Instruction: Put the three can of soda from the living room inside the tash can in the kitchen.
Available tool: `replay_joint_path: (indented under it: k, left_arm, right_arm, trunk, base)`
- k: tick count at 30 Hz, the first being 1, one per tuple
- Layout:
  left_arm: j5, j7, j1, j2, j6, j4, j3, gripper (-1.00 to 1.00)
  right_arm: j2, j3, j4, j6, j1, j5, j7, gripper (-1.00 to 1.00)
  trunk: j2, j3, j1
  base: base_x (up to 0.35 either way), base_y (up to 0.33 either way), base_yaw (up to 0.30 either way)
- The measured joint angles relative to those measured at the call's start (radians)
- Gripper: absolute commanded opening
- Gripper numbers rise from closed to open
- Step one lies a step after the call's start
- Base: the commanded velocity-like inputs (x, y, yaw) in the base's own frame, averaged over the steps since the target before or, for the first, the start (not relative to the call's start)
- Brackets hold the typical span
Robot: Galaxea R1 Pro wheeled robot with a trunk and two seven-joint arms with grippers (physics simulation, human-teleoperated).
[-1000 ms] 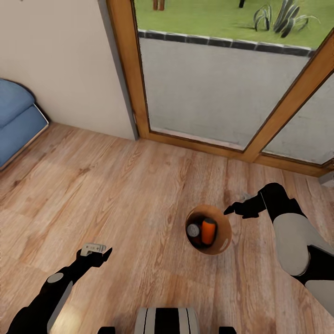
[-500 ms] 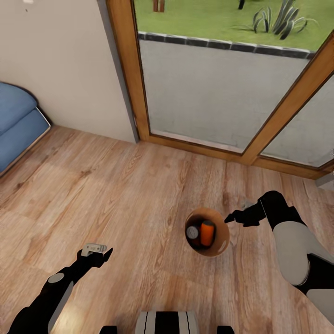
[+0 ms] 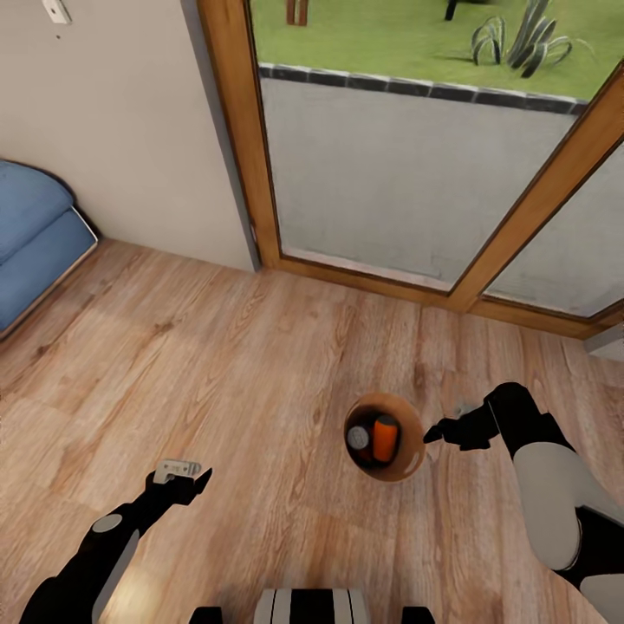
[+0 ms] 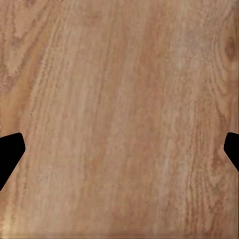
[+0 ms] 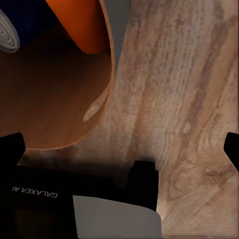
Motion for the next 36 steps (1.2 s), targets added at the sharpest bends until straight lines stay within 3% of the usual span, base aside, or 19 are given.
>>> replay_joint_path:
  k: [23,30,36]
  left_arm:
    - [0.001,0.002,0.0,0.0,0.003,0.018,-0.002,1.0]
    - [-0.001,0.022,0.002,-0.001,0.002,0.025,-0.003,1.0]
    - [-0.002,0.025,0.004,-0.001,0.0,0.102,-0.006,1.0]
  right_arm:
    - [-0.003,-0.009,-0.007,-0.225,0.191,-0.011,-0.05,1.0]
    - [0.0,-0.011,-0.007,-0.348,0.291,-0.013,-0.055,1.0]
    - [-0.001,-0.018,-0.007,-0.453,0.36,-0.012,-0.055,1.0]
  trunk:
    - [0.161,0.072,-0.088]
    - [0.21,0.094,-0.115]
    - [0.252,0.113,-0.138]
  base:
    - [0.0,0.0,0.0]
    - [0.0,0.0,0.0]
    - [0.0,0.0,0.0]
